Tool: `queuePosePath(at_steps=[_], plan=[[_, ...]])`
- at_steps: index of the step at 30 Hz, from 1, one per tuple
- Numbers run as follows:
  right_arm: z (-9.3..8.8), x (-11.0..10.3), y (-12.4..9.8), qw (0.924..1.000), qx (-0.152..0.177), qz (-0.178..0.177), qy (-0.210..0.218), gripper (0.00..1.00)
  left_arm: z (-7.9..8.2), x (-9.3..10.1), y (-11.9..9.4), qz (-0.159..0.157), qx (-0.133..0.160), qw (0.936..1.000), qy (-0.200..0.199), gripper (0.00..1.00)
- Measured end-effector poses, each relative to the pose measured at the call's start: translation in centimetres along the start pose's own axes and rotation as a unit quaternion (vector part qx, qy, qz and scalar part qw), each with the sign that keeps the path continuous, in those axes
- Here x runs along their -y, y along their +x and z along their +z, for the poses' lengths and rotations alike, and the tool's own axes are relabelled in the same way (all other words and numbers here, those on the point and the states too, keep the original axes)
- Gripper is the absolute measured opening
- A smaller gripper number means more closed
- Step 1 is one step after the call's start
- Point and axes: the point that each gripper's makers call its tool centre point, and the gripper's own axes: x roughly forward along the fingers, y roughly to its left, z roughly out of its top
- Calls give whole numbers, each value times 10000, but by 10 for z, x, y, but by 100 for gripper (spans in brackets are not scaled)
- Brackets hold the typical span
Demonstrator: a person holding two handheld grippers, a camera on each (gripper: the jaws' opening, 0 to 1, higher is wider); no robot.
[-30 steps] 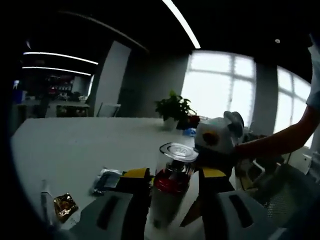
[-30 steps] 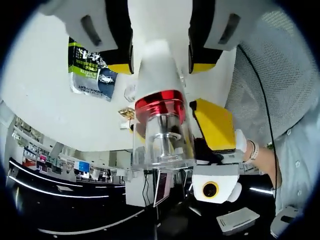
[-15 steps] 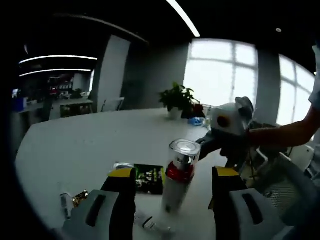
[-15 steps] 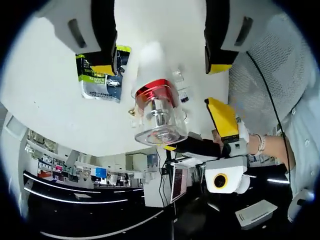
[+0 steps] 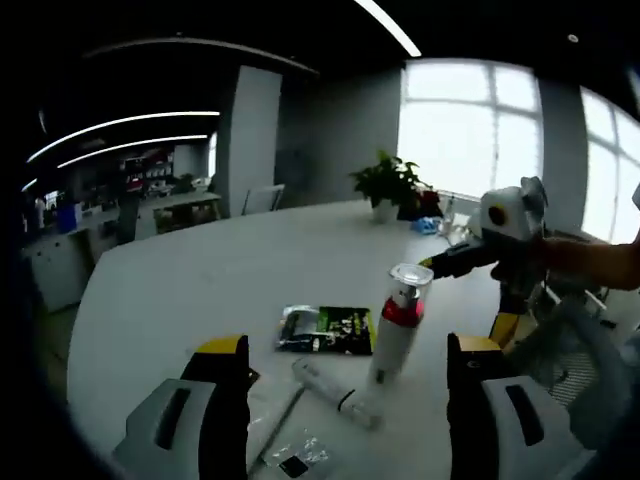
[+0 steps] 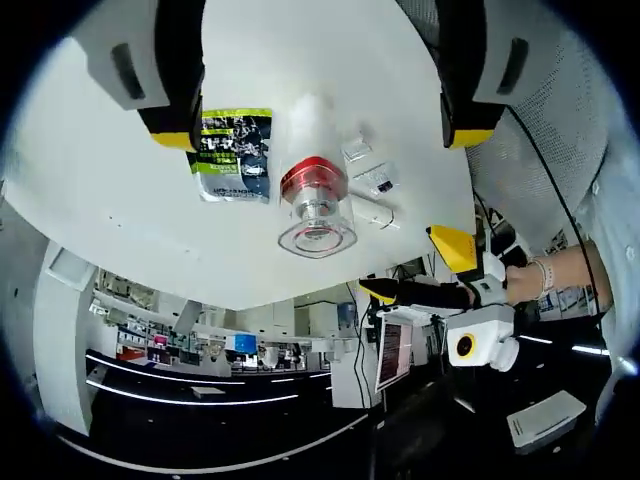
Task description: Arrange the skincare products in the storage area until every visible bottle or jar stands upright without overlapping.
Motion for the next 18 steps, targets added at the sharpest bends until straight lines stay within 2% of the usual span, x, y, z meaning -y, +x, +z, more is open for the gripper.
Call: queuePosePath(at_steps=[2, 4, 6, 12, 14, 18], plan=[[5, 6, -7, 9994, 79, -326, -96, 99, -3, -4, -8, 73, -120, 9999, 1, 81], [5, 5, -14, 9989, -28, -464, -62, 100, -4, -8, -16, 169, -184, 9997, -32, 82], [9, 5, -20, 9984, 56, -562, -20, 100, -5, -10, -24, 235, -221, 9995, -37, 86], [19, -6, -31, 9980, 36, -628, -97, 100, -2, -7, -43, 305, -224, 9993, -7, 95], [21, -9, -34, 9975, 35, -686, -147, 100, -1, -11, -50, 415, -157, 9990, -100, 95], [24, -15, -39, 9976, 85, -692, 33, 100, -6, -10, -62, 453, -266, 9986, -56, 97]])
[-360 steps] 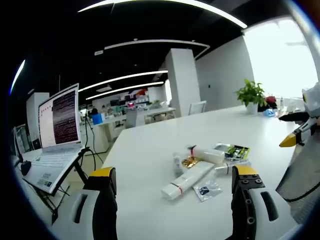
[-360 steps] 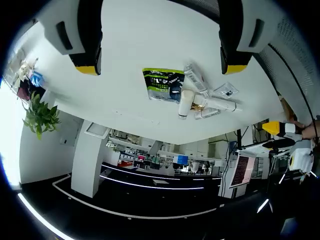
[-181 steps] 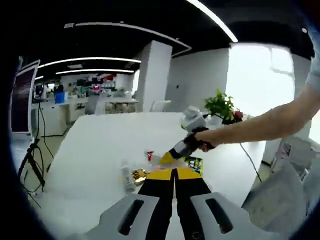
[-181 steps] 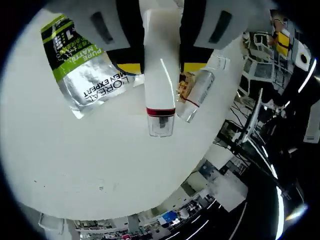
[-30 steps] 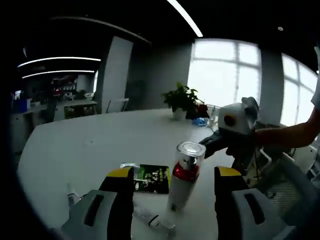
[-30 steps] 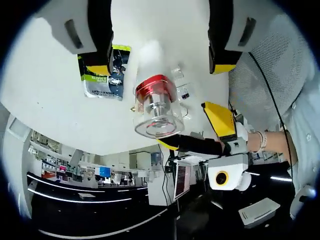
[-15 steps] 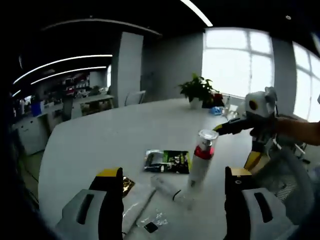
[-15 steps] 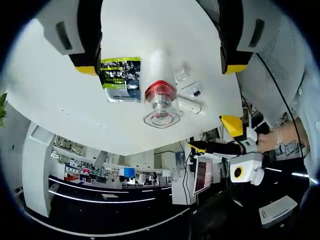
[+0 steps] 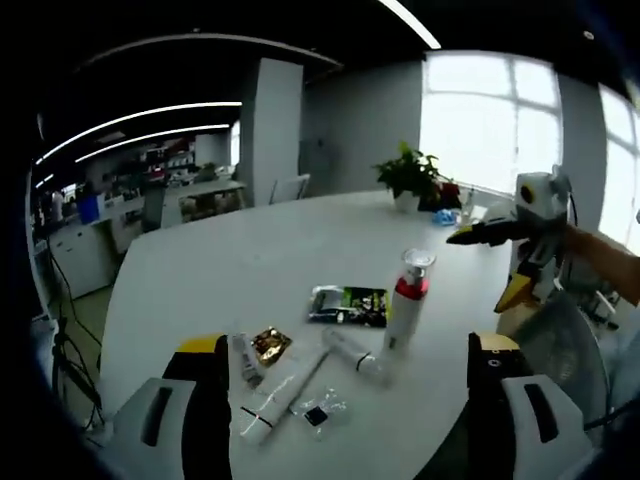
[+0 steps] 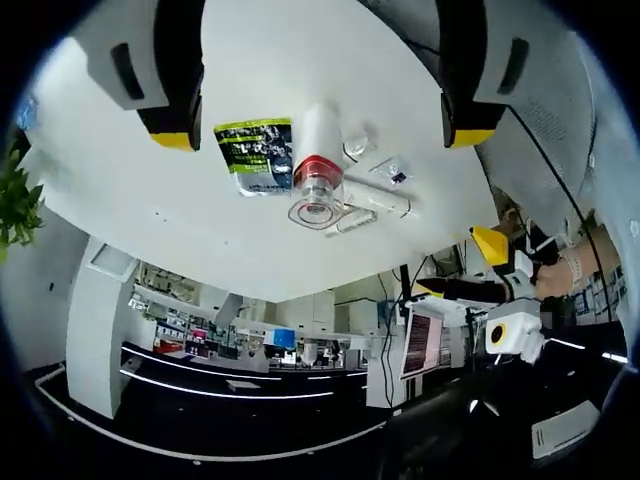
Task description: Arrange the skincare products in the storage area until every visible bottle or jar stands upright without overlapping.
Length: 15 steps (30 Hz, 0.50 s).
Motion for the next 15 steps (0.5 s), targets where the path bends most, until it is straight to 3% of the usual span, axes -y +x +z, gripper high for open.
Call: queuePosePath(at_steps=[7, 15], plan=[[1, -5, -8, 9999, 78, -96, 6, 100, -13, -2, -17, 175, -222, 9996, 78, 97], [-1, -4, -9, 9998, 110, -180, 23, 100, -26, -4, -14, 85, -395, 9992, -32, 97]])
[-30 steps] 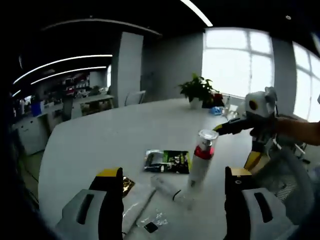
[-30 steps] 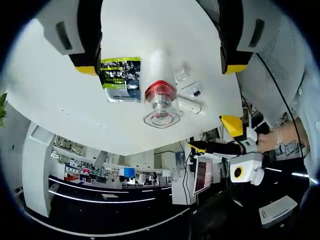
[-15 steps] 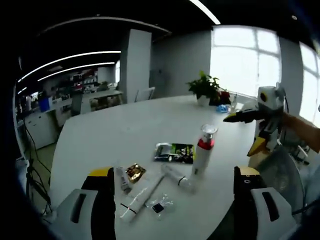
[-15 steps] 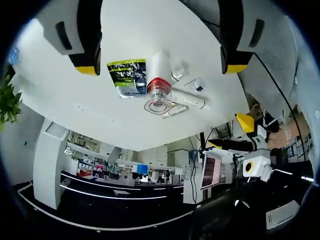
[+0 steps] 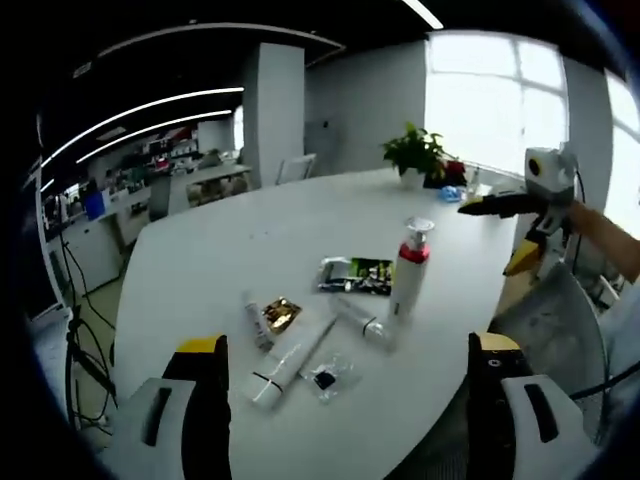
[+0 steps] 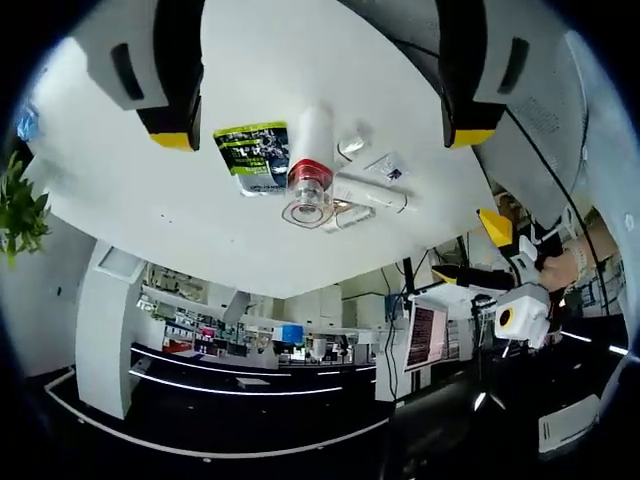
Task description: Arrange the skincare products in the storage area until every visible bottle or jar stands upright without overlapping.
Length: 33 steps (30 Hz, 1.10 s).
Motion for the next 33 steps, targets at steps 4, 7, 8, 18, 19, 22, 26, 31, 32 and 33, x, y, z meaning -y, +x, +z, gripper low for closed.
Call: queuePosePath(at_steps=[4, 7, 8, 18, 19, 22, 26, 31, 32, 33], plan=[[-3, 1, 0, 10000, -66, -21, -11, 100, -11, -2, 6, -16, -276, 9996, 99, 97], [-5, 1, 1, 9999, -112, -31, -69, 100, -14, -2, 10, -74, -337, 9993, 133, 97], [-6, 1, 2, 9999, -133, -36, -67, 100, -14, -2, 11, -114, -317, 9994, 117, 97], [-15, 1, 8, 9996, -246, 5, -103, 100, -23, -6, 24, -290, -528, 9980, 196, 97], [-16, 2, 9, 9996, -255, -16, -102, 100, -23, -6, 24, -298, -542, 9979, 199, 97], [-18, 3, 11, 9996, -261, -25, -69, 99, -23, -8, 28, -325, -567, 9977, 198, 97], [-19, 6, 14, 9997, -240, -2, -47, 91, -28, -9, 35, -411, -673, 9967, 198, 97], [-23, 5, 19, 9996, -257, 49, -58, 78, -33, -9, 41, -507, -811, 9952, 216, 97], [-23, 4, 20, 9997, -219, 97, -60, 75, -36, -9, 43, -550, -898, 9941, 260, 97], [-23, 4, 20, 9997, -210, 108, -55, 72, -37, -10, 44, -558, -928, 9937, 280, 97]])
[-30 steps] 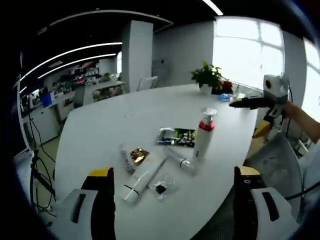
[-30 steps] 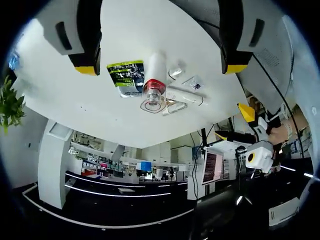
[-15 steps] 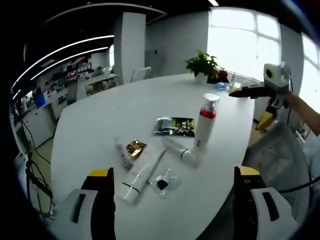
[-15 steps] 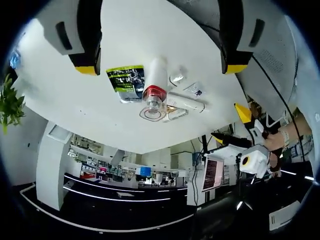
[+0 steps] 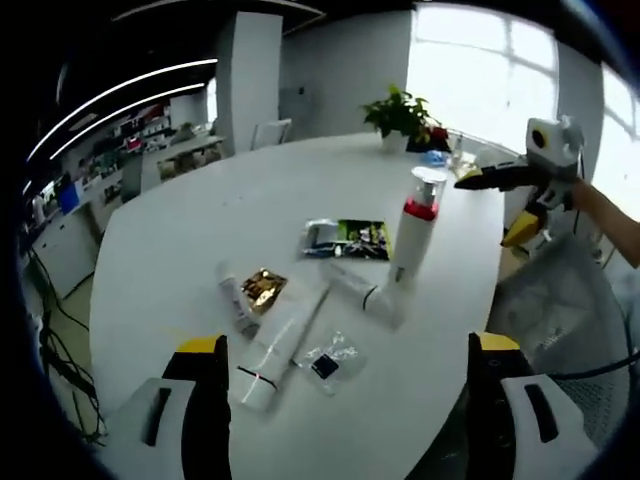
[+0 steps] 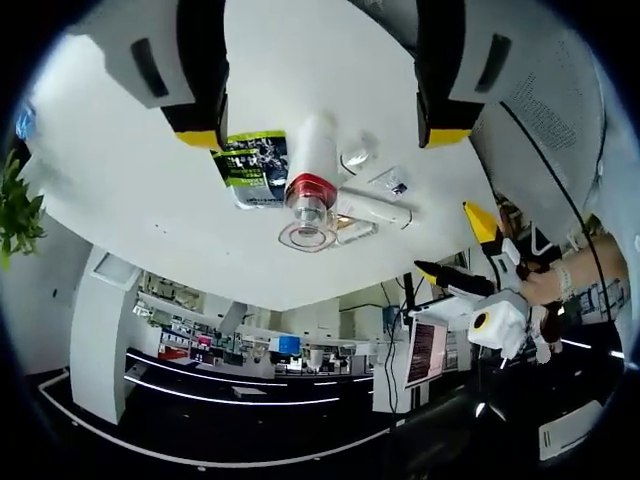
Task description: Arrange the skincare products in the storage area until every visible bottle or jar stands upright without overlapping.
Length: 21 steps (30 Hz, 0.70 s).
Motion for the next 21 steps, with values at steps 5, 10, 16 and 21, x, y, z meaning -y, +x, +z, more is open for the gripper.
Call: queuePosePath(at_steps=[5, 10, 16, 21], plan=[[-3, 0, 3, 10000, -21, 58, 35, 61, -6, -7, 12, -40, -284, 9993, 238, 97], [-3, -1, 5, 9996, 42, 165, 237, 50, -9, -19, 33, -188, -425, 9989, 79, 97], [-7, -3, 8, 9990, 15, 244, 387, 45, -17, -25, 52, -317, -697, 9969, 204, 77], [-7, -3, 10, 9989, -22, 259, 389, 45, -18, -31, 69, -372, -832, 9953, 339, 65]])
